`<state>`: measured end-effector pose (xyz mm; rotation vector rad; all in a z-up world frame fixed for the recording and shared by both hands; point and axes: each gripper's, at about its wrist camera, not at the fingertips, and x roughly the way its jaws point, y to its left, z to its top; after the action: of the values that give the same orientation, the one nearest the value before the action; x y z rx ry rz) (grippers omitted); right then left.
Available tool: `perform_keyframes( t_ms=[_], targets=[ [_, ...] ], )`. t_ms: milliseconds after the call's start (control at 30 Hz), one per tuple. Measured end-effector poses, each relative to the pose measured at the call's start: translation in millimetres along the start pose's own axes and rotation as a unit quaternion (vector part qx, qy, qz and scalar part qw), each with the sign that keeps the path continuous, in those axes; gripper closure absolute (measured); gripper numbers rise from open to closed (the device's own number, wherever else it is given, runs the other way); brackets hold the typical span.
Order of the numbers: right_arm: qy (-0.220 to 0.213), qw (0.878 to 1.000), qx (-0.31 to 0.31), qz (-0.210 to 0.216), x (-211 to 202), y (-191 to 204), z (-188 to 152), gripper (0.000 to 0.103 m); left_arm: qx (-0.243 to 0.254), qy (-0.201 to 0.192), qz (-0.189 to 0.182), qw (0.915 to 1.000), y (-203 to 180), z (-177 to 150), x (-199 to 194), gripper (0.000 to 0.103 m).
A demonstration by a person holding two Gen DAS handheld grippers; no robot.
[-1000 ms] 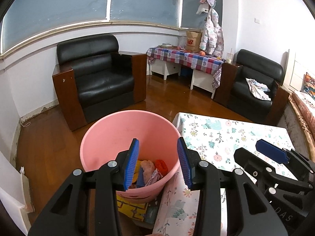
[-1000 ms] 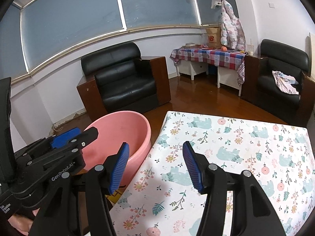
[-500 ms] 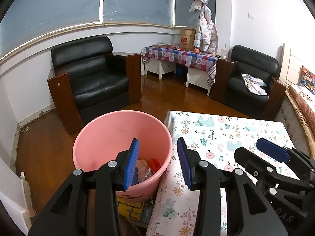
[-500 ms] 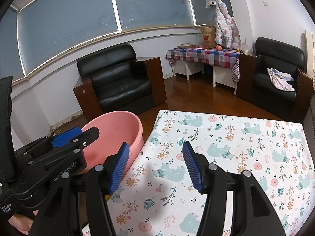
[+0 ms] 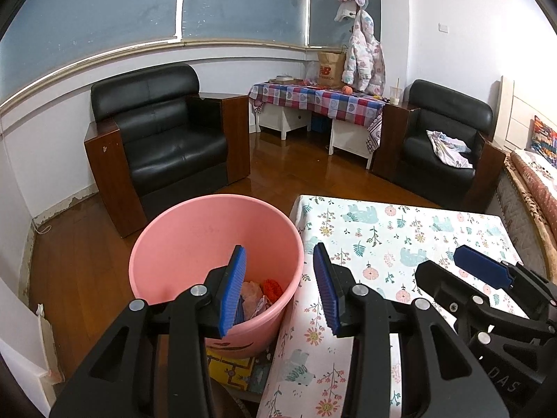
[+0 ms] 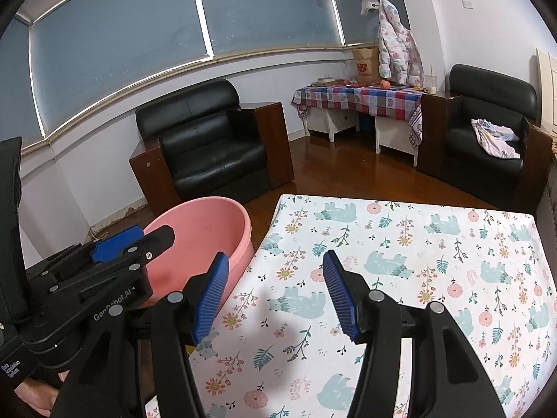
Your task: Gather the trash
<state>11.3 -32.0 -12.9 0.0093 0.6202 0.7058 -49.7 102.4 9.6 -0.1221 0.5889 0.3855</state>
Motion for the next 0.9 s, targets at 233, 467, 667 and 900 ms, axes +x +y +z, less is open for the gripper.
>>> perform_keyframes(
  t_ms=[233, 467, 667, 900],
  targets=[
    [0.0, 1.0, 0.0, 0.001, 0.0, 0.8, -0.4, 0.047, 0.0, 0.0, 0.0, 1.0, 0.6, 0.2, 0.3, 0.063],
    [0.0, 1.0, 0.0, 0.0, 0.1, 1.1, -0.7, 0.047, 0.0, 0.0, 0.0, 1.0, 1.1, -0.7, -0.3, 0.063],
    [0.001, 1.0, 0.0, 0.0, 0.5, 3.7, -2.1, 0.047, 0.0, 0.0, -0.001, 1.0, 1.1, -1.4, -0.3, 0.063],
    [0.002, 1.0, -0.001, 0.001, 1.4, 5.7, -4.4, 0.047, 0.0, 0.003, -0.002, 1.0, 0.6, -5.5, -2.6, 0.063]
  ],
)
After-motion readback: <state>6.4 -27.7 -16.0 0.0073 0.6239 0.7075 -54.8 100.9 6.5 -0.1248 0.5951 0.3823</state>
